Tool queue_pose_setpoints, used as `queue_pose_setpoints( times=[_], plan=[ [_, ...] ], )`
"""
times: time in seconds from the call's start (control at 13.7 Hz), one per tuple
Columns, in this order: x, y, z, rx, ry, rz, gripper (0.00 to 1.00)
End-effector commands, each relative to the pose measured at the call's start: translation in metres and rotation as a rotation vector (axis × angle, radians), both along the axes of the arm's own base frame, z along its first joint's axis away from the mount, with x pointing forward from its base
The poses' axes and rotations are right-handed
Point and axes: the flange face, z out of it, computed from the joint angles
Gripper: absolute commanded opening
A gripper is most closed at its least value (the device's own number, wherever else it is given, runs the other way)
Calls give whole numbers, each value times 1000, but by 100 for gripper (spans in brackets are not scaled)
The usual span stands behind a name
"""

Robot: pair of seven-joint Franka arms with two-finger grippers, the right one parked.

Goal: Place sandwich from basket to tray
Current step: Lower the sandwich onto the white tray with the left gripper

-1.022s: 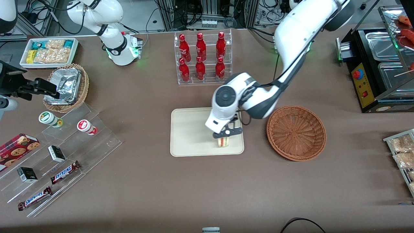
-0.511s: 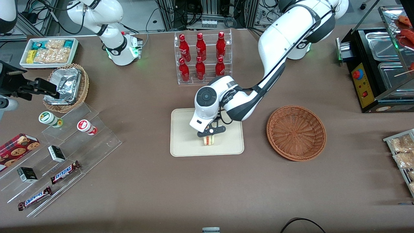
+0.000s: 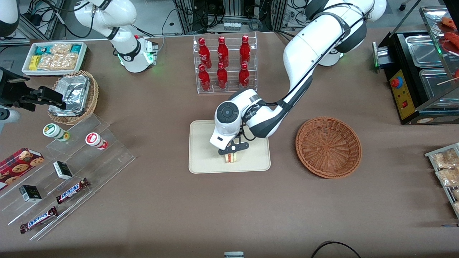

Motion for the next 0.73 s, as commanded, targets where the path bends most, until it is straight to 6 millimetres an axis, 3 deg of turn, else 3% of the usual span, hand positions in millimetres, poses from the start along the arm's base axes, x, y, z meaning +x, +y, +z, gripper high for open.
queue_pose_setpoints(
  times=[0.0, 0.15, 0.44, 0.66],
  plan=[
    [4, -8, -3, -4, -23, 18, 19],
    [2, -9, -6, -4, -31, 2, 100],
    [2, -11, 3, 19, -76, -22, 100],
    [5, -10, 30, 9, -97, -15, 100]
  ],
)
